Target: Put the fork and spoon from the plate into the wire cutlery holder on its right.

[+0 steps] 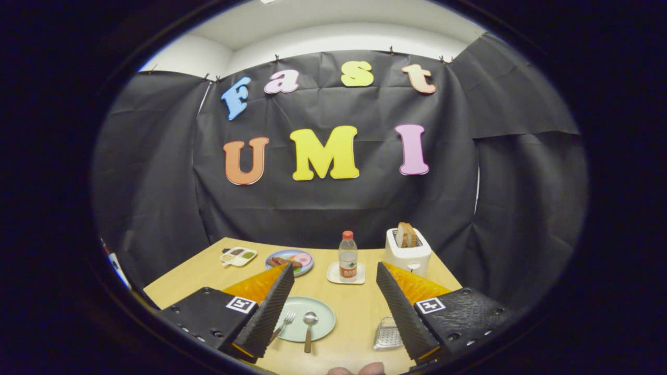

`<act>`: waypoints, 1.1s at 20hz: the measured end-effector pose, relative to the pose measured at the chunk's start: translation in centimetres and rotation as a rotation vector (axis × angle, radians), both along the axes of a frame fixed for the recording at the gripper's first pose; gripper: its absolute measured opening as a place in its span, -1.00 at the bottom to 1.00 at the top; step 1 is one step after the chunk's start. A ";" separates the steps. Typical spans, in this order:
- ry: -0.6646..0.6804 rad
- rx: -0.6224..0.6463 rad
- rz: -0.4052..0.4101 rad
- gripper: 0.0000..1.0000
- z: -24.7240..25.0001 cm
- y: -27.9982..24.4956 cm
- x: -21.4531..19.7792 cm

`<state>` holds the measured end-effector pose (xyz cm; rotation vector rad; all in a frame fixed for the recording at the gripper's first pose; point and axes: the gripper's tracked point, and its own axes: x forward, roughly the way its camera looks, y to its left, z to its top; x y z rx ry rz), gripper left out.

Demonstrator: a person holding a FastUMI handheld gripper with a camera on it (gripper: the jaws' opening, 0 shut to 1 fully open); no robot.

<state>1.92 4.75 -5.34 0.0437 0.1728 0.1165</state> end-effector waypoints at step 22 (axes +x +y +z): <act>1.014 -0.193 0.211 0.93 -22.6 6.8 -0.9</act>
